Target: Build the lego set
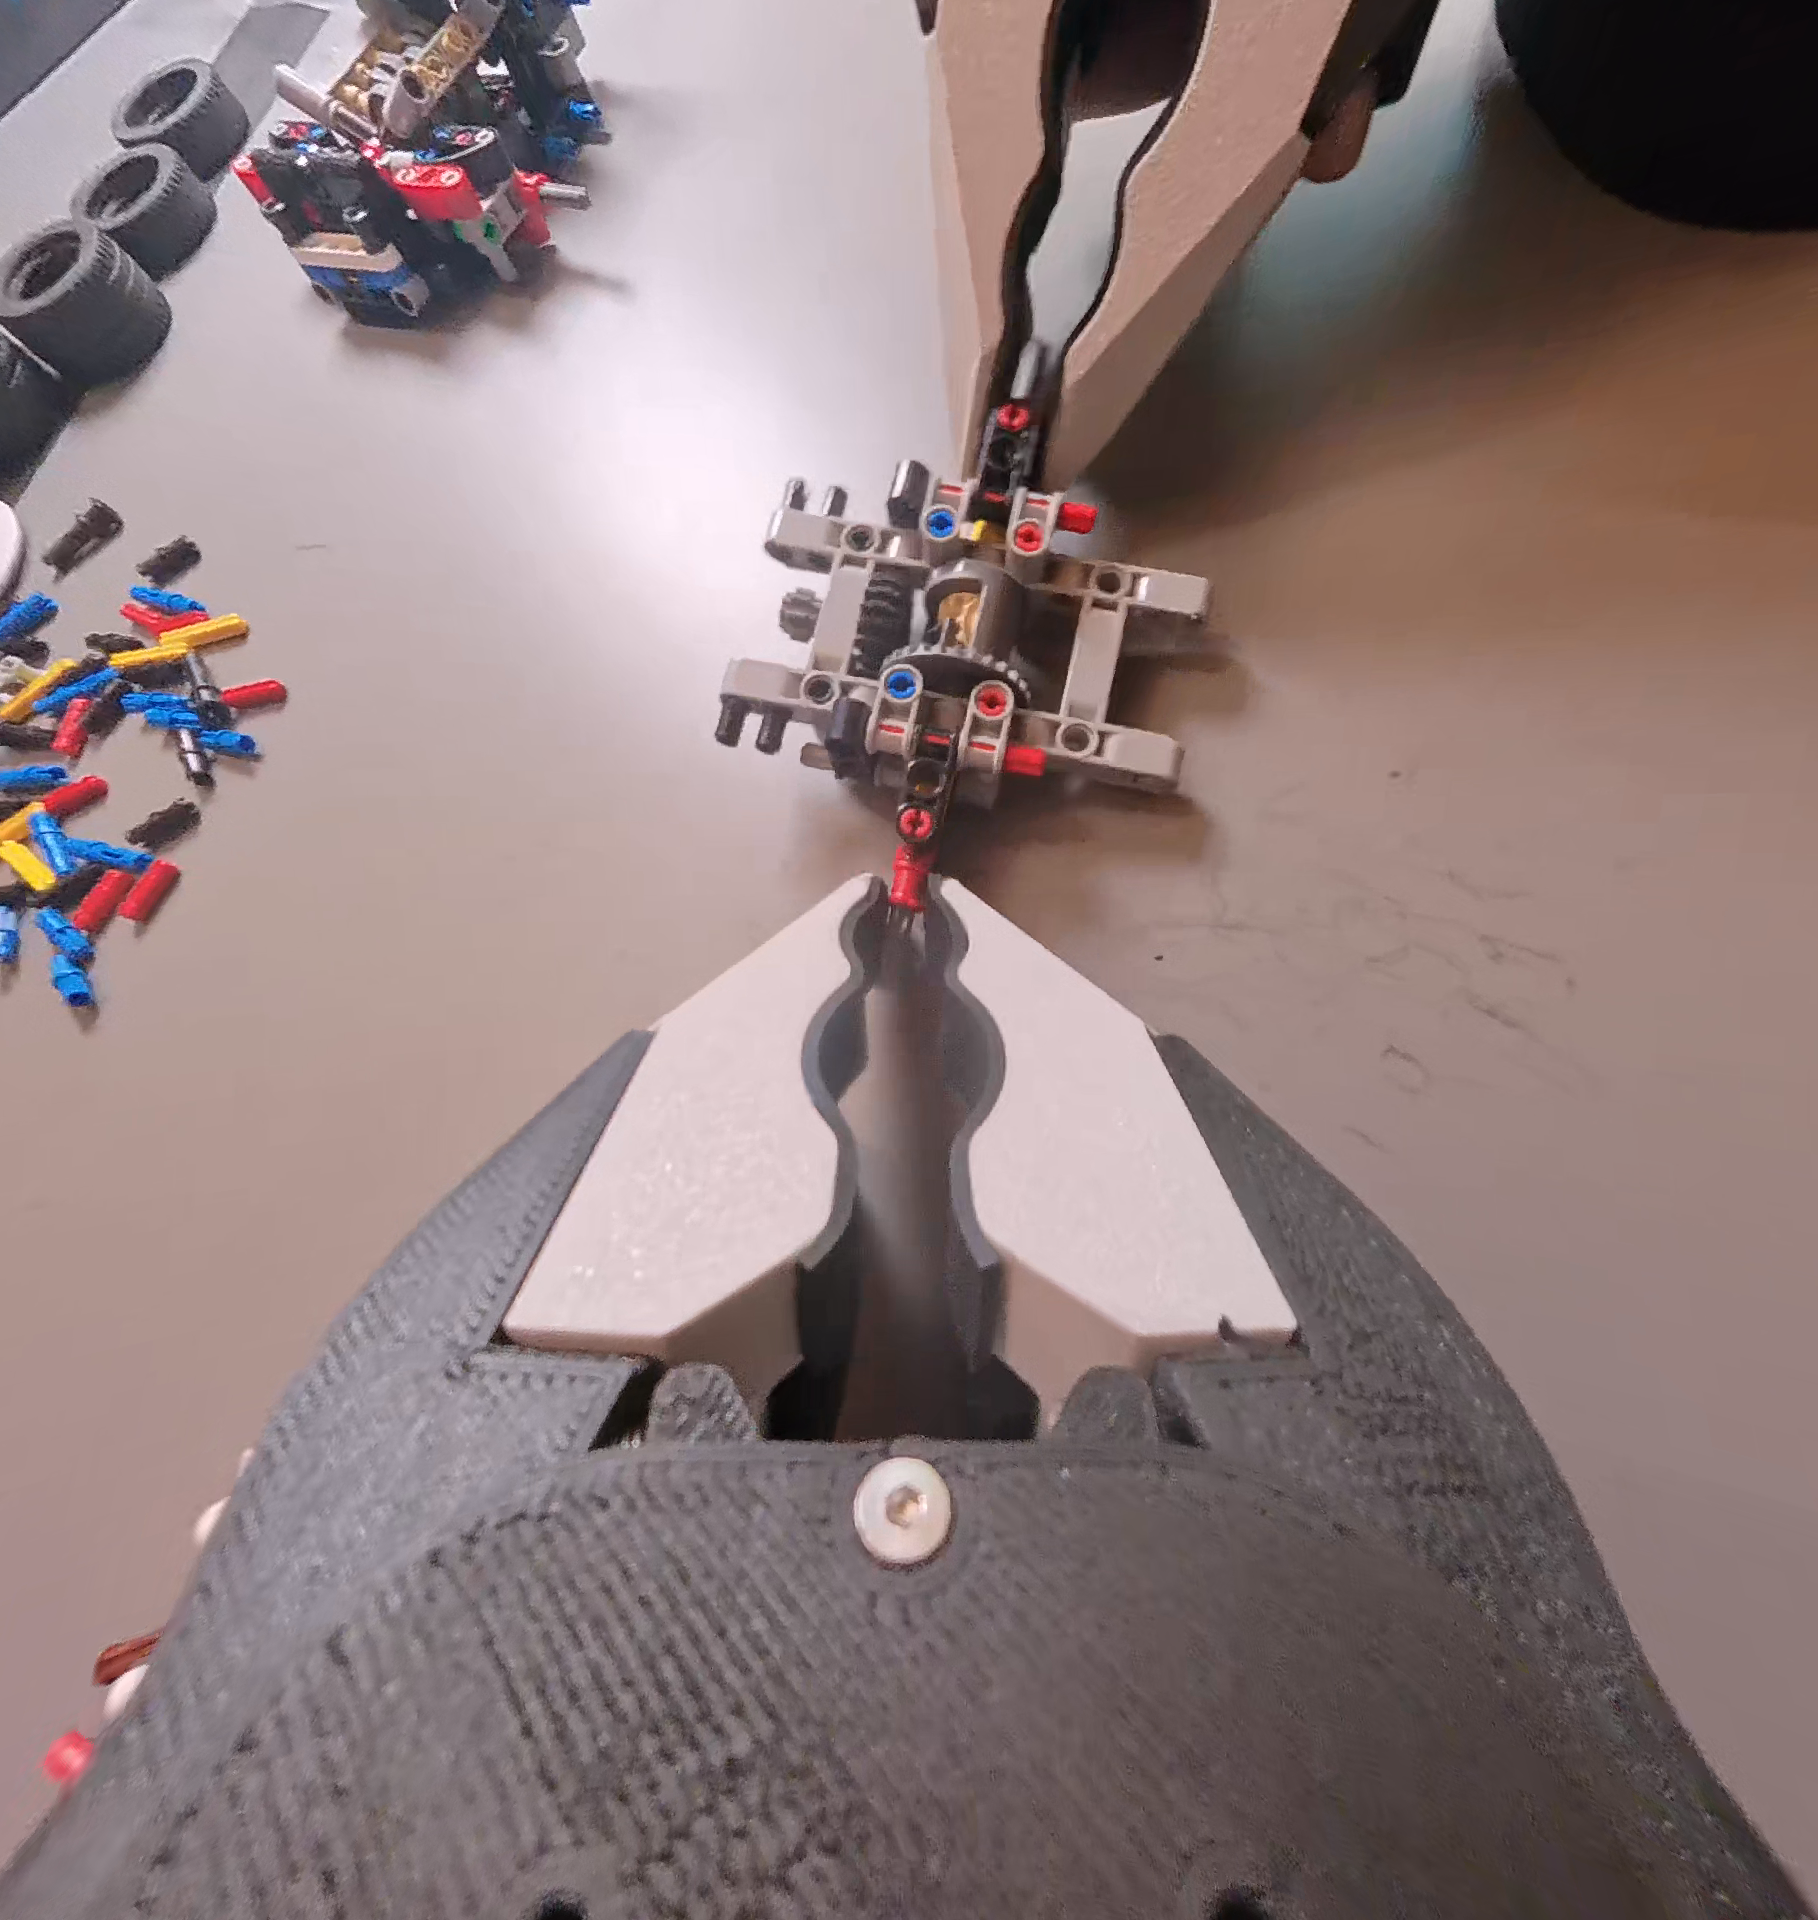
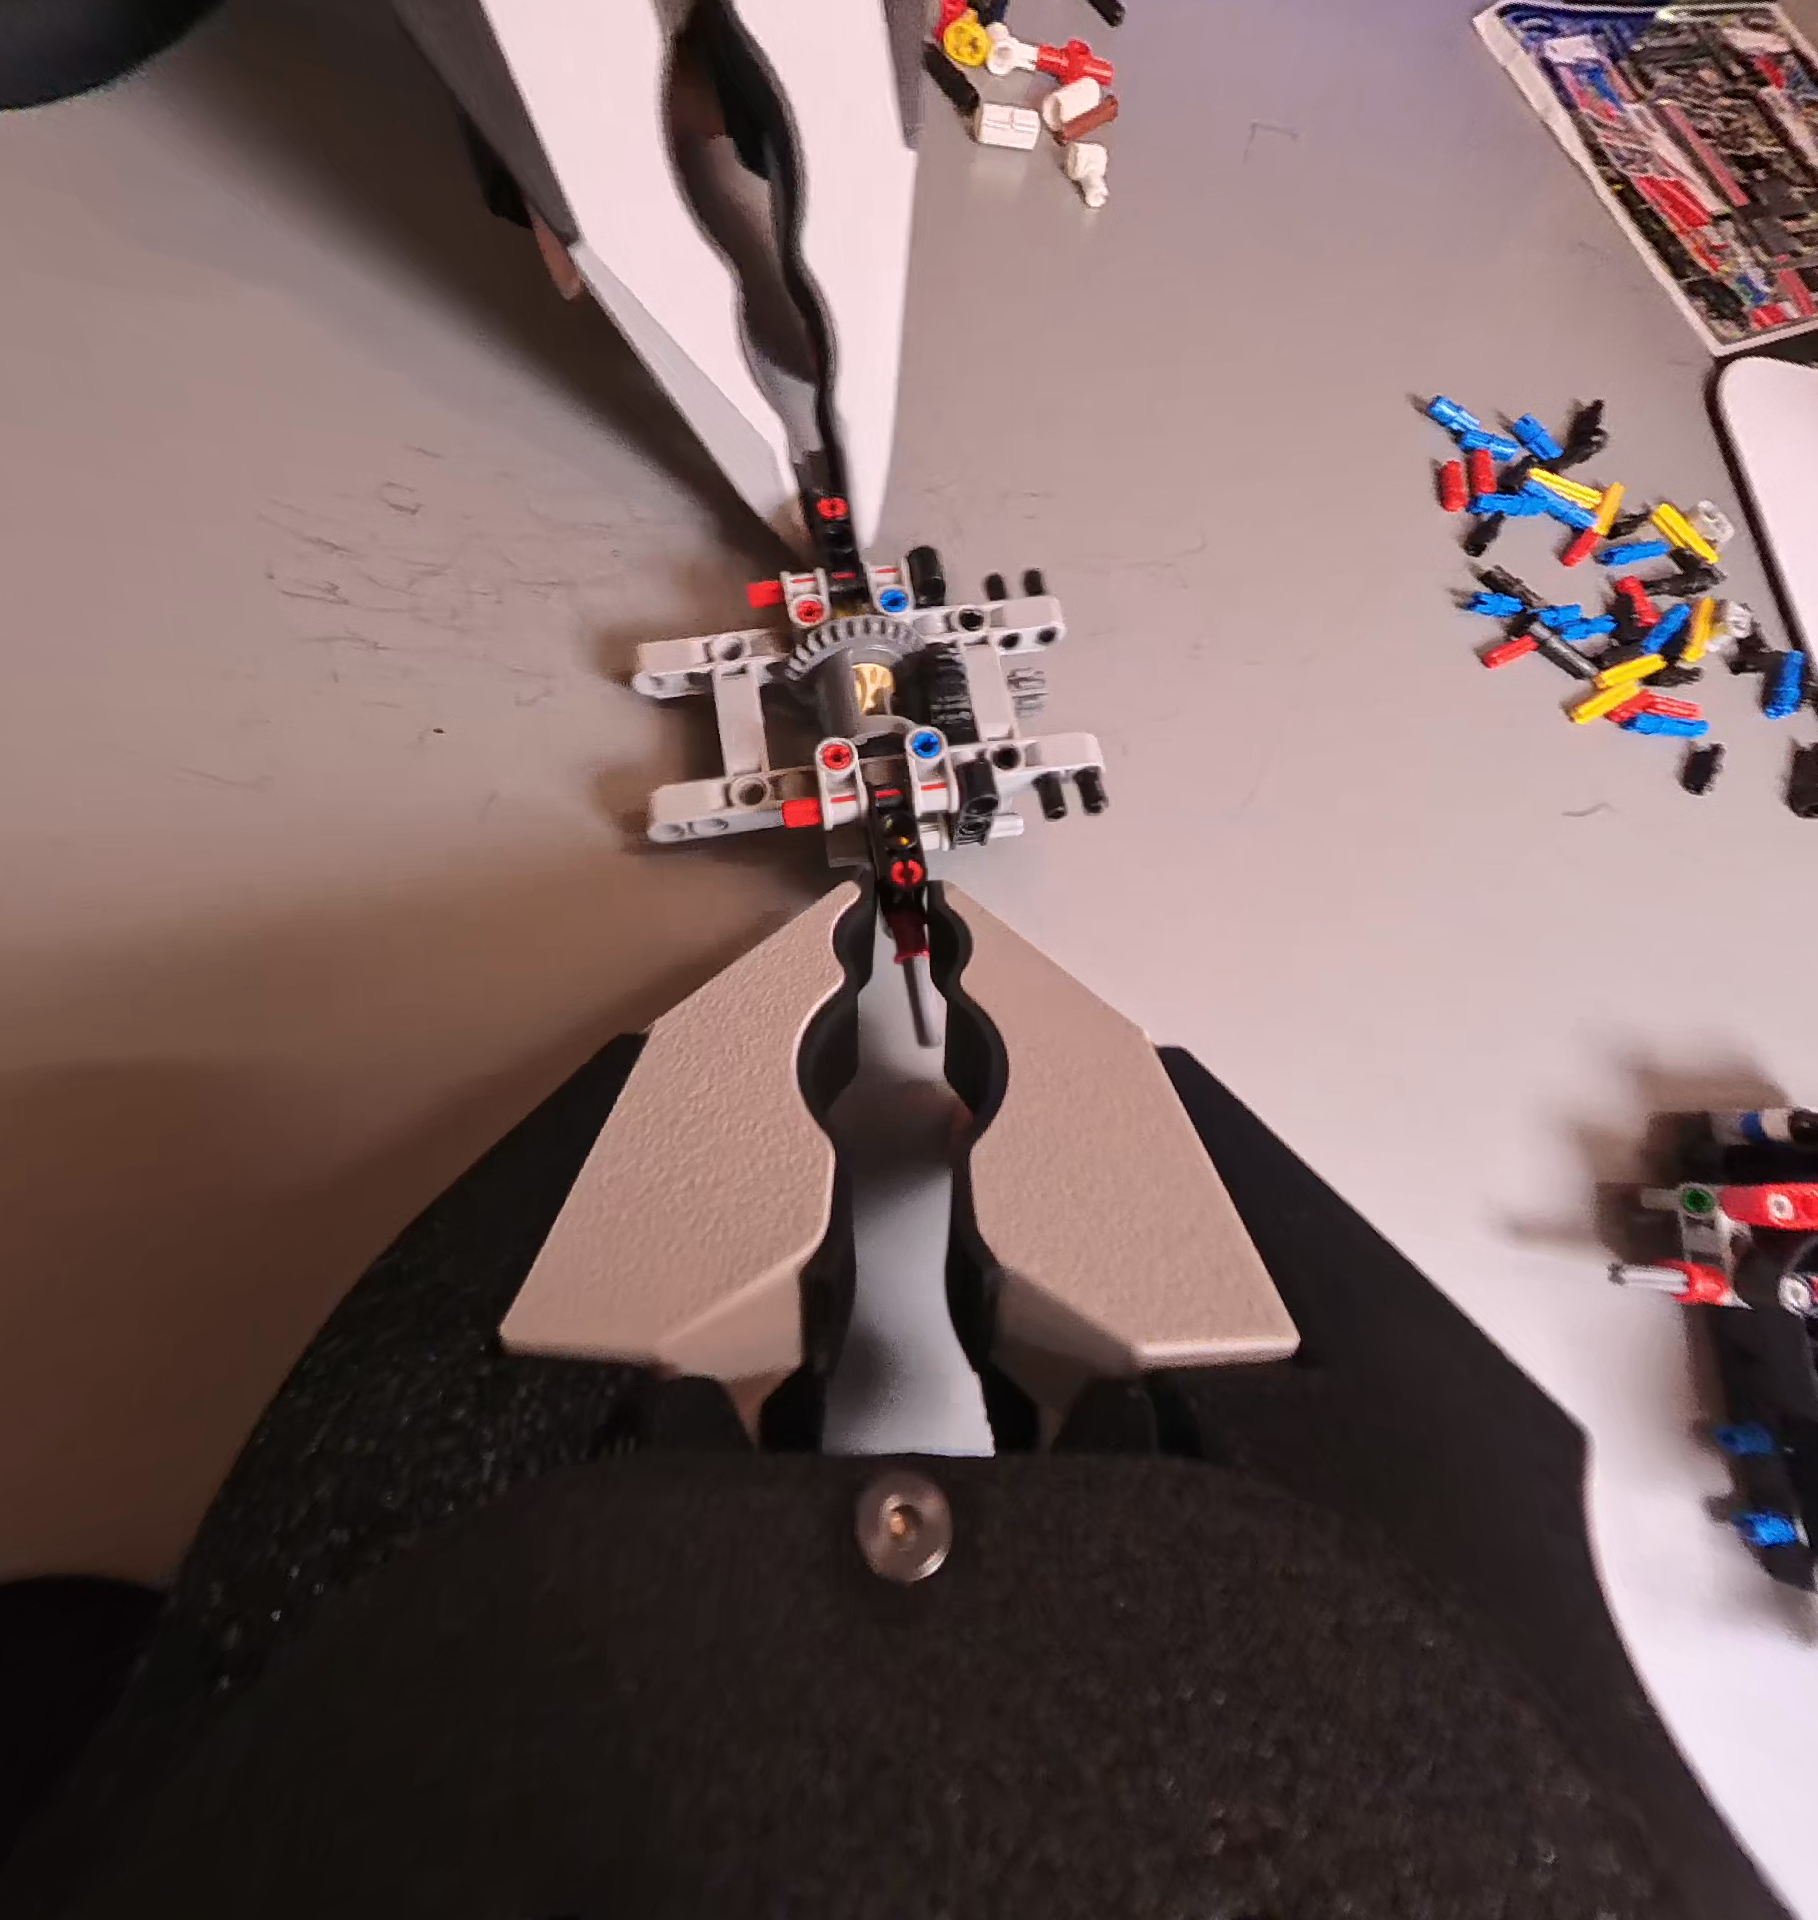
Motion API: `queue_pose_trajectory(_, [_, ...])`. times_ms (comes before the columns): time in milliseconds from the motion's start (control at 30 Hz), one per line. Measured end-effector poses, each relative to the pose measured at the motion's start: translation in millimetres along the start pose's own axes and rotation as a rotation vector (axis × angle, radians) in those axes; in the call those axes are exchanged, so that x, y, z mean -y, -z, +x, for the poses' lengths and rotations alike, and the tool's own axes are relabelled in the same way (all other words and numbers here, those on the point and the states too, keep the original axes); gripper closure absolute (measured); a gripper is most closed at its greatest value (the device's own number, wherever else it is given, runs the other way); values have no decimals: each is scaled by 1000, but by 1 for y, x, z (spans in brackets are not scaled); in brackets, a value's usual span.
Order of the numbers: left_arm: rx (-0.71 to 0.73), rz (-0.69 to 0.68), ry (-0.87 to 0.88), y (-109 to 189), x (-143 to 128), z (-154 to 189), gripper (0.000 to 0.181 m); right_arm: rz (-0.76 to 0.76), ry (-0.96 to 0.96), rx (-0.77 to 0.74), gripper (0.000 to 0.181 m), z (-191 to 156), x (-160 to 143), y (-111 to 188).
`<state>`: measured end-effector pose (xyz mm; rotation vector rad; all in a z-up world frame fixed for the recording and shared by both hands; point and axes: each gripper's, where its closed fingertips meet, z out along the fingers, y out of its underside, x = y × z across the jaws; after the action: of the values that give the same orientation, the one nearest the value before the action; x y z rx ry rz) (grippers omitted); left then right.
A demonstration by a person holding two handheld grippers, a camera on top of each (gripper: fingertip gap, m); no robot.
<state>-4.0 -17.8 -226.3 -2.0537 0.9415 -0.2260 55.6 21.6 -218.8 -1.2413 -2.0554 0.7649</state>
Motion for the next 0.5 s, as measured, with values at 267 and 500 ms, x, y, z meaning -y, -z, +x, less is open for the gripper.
queue_pose_trajectory(267, [-147,163,361,16,22,-6,177,98,55,-128,155,15,25,26])
queue_pose_trajectory(500, [-262,279,595,24,36,-9,178,56,267,-198,150,-6,37,8])
